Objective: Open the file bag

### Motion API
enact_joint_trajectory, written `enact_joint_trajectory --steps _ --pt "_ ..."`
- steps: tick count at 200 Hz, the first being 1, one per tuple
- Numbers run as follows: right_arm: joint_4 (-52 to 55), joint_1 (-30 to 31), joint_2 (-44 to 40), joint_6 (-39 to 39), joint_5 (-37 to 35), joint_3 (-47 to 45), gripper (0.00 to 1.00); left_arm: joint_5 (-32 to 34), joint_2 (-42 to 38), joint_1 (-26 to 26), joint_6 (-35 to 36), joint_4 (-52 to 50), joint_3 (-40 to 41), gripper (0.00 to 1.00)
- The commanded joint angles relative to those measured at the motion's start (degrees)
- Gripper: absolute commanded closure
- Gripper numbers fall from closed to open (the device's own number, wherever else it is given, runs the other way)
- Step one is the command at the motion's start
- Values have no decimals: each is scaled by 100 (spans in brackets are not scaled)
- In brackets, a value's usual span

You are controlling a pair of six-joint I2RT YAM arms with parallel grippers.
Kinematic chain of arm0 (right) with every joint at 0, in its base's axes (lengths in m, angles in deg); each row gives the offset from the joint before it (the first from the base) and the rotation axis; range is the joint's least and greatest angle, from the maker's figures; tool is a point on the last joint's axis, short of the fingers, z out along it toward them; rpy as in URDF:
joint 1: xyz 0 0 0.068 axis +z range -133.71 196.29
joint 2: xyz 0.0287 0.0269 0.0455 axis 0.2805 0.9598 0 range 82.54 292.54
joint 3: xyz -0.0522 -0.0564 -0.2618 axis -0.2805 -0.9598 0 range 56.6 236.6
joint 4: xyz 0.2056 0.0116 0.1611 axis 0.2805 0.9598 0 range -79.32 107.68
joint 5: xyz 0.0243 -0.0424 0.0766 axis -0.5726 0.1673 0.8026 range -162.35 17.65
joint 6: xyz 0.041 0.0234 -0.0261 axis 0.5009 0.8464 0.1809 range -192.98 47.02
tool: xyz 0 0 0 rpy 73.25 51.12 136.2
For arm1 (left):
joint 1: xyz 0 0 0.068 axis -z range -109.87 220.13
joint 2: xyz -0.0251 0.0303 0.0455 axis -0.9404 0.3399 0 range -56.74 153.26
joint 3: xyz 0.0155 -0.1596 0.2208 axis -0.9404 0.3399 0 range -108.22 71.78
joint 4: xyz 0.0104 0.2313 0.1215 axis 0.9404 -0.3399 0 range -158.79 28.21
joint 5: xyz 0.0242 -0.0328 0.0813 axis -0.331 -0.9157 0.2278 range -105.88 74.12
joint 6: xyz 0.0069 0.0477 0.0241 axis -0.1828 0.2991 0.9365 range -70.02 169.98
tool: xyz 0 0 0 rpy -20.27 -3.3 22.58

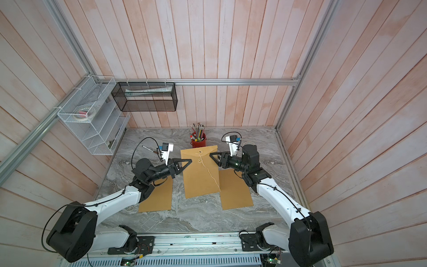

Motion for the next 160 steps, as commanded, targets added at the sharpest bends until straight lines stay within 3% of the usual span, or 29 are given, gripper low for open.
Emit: enact_joint_trajectory --steps 1,90,160 --pt "-199 28 -73 -94 178 267 50 -26 24 57 -27 269 121 100" --pt "-309 29 -138 -295 680 460 50 -273 215 101 -133 551 197 100" --pt "-388 26 -57 -264 841 583 57 -293 226 110 -89 536 264 100"
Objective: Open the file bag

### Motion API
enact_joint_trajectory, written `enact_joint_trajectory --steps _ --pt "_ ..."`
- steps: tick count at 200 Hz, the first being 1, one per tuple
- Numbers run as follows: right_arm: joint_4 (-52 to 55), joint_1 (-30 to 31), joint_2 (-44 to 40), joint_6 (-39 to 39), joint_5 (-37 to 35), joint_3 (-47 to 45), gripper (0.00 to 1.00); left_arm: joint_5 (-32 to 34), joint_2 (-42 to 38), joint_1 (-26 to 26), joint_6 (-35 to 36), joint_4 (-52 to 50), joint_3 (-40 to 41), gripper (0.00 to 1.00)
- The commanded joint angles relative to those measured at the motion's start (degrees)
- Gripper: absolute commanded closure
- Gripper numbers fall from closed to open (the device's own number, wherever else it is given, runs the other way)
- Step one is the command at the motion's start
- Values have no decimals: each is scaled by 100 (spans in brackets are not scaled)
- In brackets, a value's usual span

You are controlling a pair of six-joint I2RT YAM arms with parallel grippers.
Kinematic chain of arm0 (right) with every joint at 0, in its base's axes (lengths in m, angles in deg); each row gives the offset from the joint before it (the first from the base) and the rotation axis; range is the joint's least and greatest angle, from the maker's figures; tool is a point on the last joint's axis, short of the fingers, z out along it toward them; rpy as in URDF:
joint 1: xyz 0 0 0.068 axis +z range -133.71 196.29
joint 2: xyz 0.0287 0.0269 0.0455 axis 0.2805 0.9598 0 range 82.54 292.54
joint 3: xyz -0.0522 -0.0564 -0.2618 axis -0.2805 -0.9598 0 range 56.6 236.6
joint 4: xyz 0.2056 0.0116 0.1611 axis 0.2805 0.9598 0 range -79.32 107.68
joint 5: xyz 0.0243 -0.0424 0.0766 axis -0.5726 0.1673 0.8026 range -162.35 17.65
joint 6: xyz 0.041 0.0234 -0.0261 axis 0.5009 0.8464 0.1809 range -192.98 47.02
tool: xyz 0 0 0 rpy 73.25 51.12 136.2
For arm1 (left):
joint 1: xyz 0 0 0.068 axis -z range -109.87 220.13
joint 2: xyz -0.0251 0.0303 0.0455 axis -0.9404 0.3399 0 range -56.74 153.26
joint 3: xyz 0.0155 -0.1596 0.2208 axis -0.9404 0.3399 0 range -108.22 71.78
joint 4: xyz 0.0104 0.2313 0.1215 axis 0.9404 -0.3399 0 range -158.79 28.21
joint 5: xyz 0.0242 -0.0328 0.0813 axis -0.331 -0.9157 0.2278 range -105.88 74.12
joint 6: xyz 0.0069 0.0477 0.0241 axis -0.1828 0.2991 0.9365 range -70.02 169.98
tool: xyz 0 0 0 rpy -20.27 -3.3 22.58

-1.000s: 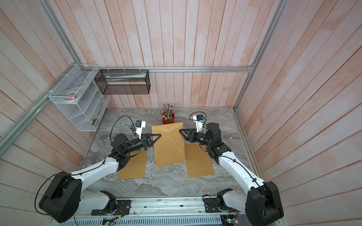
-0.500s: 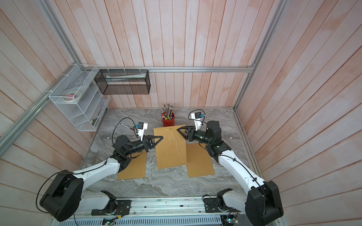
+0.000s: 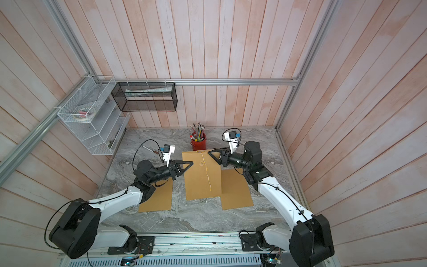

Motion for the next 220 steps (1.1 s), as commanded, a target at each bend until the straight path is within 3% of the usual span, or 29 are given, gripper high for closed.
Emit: enact_joint_trajectory --steps 1,28,74,128,143,168,220 --pt "-216 27 21 -72 188 256 57 -101 53 47 16 50 140 100" --pt "-214 33 22 -63 195 304 60 -104 62 47 8 81 183 100" --pt "-234 29 101 -6 294 333 84 -78 44 47 16 91 206 100" --pt "-322 31 101 16 389 314 99 -34 20 47 3 79 229 100" --pt "-341 29 84 3 423 295 100 42 -16 47 -9 79 219 85" --pt "-323 37 58 -41 439 252 100 146 -94 38 -44 115 129 71" --pt "-106 66 57 -183 439 207 100 246 -71 -74 -217 240 -329 68"
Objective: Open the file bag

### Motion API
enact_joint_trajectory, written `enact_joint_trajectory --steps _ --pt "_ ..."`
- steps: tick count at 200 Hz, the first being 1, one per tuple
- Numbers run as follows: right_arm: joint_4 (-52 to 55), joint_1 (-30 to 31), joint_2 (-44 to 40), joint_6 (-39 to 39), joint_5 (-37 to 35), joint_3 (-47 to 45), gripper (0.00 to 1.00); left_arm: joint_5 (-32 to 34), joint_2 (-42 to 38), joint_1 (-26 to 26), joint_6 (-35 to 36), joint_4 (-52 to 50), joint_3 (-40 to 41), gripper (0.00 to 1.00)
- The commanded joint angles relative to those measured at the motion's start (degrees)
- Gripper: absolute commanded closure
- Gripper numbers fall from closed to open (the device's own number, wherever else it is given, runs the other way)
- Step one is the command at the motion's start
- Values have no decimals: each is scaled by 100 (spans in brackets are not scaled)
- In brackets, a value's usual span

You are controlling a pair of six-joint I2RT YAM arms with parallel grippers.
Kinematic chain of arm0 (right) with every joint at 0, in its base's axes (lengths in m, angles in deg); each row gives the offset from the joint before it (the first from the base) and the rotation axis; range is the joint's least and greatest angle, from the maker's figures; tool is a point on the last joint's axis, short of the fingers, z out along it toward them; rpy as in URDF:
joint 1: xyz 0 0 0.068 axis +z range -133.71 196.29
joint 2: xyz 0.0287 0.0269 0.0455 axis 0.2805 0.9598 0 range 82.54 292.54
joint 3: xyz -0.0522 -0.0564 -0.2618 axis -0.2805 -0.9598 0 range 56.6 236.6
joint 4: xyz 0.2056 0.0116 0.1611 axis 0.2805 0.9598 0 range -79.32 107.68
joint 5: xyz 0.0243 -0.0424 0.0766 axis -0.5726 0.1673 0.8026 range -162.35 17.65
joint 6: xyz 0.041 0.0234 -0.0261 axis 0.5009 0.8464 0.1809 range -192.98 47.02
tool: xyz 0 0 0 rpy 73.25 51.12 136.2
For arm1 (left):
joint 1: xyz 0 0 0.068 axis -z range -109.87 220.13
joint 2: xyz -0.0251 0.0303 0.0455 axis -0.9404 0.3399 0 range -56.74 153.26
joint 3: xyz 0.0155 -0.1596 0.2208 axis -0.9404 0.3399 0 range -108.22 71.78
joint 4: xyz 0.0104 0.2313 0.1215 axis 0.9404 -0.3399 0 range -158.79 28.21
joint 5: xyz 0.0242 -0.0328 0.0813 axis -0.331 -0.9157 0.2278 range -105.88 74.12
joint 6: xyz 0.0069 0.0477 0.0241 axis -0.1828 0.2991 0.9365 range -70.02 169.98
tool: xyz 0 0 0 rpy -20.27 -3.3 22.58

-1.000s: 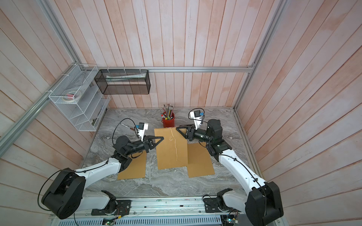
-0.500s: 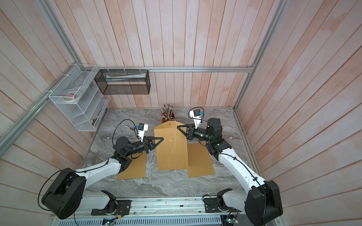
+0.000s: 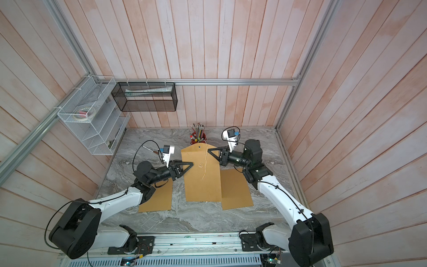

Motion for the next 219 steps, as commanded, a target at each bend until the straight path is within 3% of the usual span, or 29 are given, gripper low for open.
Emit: enact_joint_trajectory --steps 1,61,102,130,151,194,219 --pt "53 45 -28 -180 47 52 100 92 -57 -71 -114 183 -345 68" --pt "254 187 66 -330 22 135 100 20 334 -261 -600 833 -564 69" --pt "282 258 145 -362 -22 192 100 7 467 -279 -730 1080 -510 91" --pt "319 294 200 -388 -7 203 100 53 474 -314 -779 1161 -460 100" --pt "359 310 175 -388 -36 135 100 122 450 -340 -794 1188 -414 100" --pt "524 312 -81 -363 -172 -146 76 426 380 -423 -743 1058 -259 100" --pt "533 325 -270 -303 -231 -368 70 589 319 -471 -651 913 -198 100"
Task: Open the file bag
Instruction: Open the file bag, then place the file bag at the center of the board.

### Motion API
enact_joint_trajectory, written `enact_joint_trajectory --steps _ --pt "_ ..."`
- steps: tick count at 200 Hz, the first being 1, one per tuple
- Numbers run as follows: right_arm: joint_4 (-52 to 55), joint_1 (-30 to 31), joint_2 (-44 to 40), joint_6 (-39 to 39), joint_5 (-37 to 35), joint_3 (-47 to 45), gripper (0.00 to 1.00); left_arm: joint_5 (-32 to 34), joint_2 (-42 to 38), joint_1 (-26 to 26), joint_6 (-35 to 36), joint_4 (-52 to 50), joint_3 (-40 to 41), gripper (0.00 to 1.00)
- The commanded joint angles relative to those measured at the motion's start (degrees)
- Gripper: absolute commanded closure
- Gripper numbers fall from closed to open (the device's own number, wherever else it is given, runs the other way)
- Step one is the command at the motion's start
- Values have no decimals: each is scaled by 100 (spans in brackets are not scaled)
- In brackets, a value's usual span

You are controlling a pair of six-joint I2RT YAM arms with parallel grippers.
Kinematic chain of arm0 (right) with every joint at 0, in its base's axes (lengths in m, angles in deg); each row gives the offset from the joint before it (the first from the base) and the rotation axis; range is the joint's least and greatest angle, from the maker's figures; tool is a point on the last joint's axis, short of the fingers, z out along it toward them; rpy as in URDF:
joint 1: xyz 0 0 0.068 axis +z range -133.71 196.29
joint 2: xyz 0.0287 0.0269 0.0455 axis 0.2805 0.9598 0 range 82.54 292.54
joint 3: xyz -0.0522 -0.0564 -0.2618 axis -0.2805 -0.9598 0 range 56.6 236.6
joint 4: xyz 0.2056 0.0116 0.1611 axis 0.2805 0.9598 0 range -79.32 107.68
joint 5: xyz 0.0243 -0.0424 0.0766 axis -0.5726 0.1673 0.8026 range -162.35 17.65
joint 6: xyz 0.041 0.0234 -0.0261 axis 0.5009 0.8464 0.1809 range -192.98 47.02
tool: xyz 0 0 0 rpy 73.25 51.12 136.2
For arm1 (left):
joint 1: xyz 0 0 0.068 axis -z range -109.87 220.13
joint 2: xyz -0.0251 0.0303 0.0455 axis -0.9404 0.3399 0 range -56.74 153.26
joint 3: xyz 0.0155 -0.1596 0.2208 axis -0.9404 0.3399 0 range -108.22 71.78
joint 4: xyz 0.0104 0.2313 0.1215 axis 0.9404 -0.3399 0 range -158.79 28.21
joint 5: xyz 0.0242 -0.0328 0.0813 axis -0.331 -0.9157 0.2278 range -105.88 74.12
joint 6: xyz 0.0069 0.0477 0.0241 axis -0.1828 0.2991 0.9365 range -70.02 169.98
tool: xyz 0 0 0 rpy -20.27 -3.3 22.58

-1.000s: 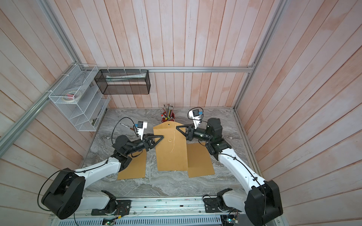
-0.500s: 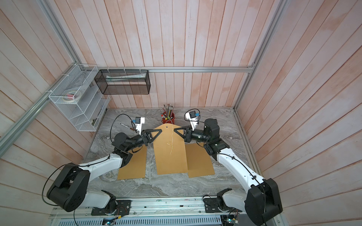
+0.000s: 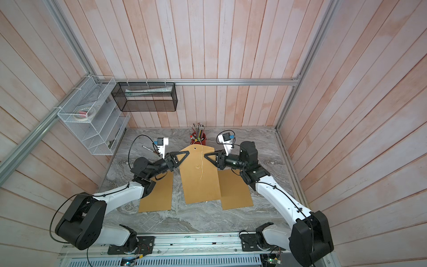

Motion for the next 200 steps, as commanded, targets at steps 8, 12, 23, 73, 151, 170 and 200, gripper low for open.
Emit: enact_joint_trajectory --steps 8,12,23,73,151,170,200 --pt "122 62 -278 66 -55 -282 69 413 -136 -89 119 -42 138 100" --pt "108 68 -296 78 -57 -324 69 433 -142 -97 123 -52 147 100" --pt "58 97 -310 121 -71 -428 70 445 -106 -115 126 -38 145 100" --pt "69 302 -246 127 -200 -617 99 431 151 -125 -65 268 176 100" --pt "571 225 -536 60 -830 -578 100 530 4 -255 -187 221 441 72" --pt "628 101 -597 103 -831 -624 100 635 -277 -356 -30 -64 604 67" --pt "725 -55 -643 120 -766 -651 100 841 -880 -509 405 -989 783 62"
